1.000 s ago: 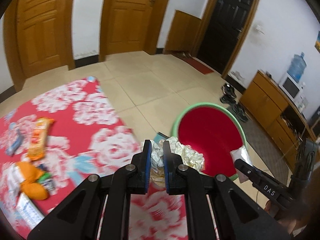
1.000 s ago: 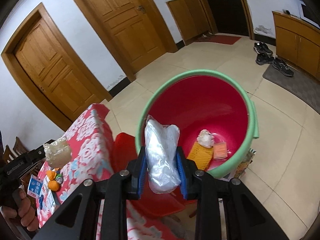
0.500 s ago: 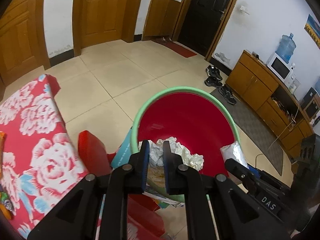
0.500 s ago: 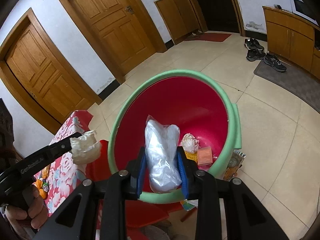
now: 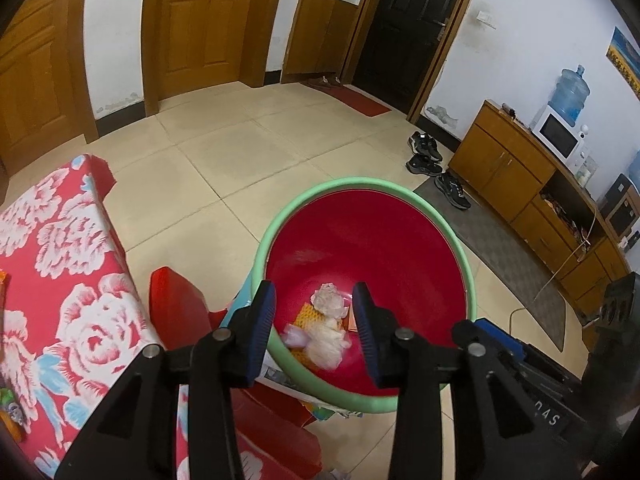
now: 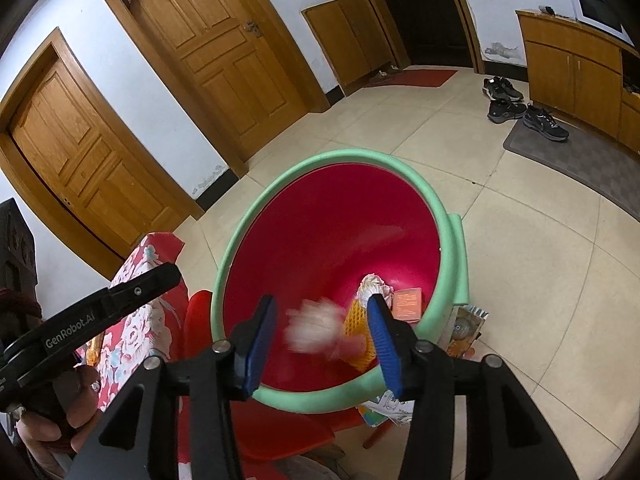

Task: Collect trash
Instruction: 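Open both grippers over the bucket to drop the bag and foil, then move both grippers back toward the table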

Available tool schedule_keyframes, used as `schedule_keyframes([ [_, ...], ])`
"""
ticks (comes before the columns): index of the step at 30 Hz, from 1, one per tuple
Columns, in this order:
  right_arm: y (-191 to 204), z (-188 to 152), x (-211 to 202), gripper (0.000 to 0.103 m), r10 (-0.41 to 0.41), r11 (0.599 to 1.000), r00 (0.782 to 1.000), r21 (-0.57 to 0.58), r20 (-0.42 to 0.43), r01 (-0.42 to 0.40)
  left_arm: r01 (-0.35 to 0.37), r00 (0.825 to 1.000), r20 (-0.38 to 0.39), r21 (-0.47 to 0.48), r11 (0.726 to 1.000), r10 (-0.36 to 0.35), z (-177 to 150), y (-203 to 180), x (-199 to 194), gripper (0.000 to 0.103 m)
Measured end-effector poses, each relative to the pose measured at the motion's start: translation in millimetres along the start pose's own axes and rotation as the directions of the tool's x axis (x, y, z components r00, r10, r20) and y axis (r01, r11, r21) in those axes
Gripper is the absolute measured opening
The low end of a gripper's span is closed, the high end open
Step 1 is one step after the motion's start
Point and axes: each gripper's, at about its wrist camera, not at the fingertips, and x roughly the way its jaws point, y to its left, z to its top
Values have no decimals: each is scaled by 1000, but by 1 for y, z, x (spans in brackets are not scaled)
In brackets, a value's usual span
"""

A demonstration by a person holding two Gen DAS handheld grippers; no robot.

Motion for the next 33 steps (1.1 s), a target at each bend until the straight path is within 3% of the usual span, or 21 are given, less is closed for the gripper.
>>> schedule_keyframes([
  [7,3,-4,-14,55,16,1000,1000,-9,11,-15,-25,1000,17,-52,998,26,-10,14,-30,40],
  [18,39,-17,-33,58,67,995,998,-68,9,-67,-101,992,54,-174,979,112,-39,57,-88,40],
  [25,64,-27,-44,60,117,987,993,-112,-4,-117,-185,976,61,-261,947,207,-66,91,-128,40],
  [33,88,-45,-53,62,156,975,987,-153,-35,-159,-265,956,16,-374,889,292,-98,126,-156,40],
])
